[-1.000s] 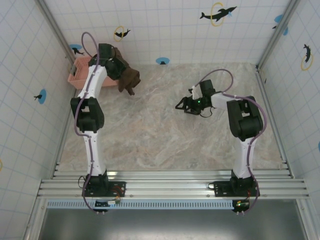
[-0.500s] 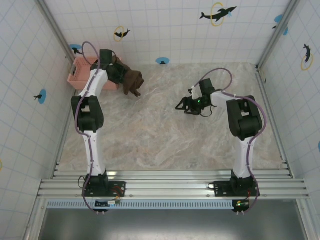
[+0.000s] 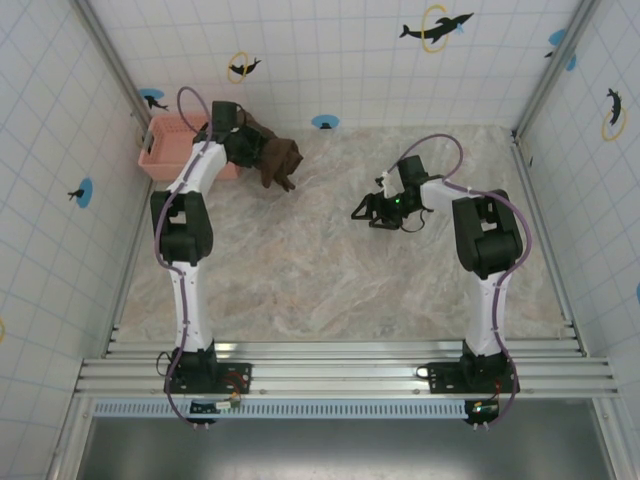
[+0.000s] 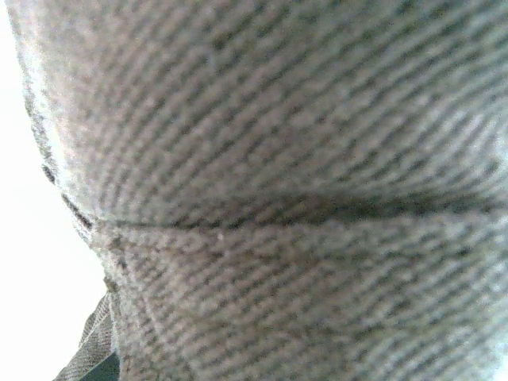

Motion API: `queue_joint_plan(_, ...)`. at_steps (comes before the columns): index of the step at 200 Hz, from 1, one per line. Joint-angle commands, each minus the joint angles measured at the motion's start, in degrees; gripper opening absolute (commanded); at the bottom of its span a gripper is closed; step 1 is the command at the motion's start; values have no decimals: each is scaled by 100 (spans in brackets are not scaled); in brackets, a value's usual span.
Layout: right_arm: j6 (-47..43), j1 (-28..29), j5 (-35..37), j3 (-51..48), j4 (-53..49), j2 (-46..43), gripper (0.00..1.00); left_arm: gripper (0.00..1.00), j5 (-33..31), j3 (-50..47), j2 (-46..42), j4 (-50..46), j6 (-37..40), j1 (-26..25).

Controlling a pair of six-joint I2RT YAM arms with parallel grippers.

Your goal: Roll up the long pants

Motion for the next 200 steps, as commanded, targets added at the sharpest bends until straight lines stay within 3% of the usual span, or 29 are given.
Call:
queue_joint_plan(1, -83, 17, 299, -53, -415, 374, 81, 0, 150, 416, -384, 354, -214, -33)
queue_joint_plan(41, -73, 26, 274, -34, -393, 424, 81, 0, -33, 447, -515, 614, -425, 92)
queue_joint_plan(112, -128, 88, 200, -62, -462, 389, 80, 0, -461, 868, -426, 1165, -665, 795)
queue_joint_plan(200, -136, 228, 260, 409, -840, 564, 80, 0, -271, 783, -246, 1743, -1126, 1105)
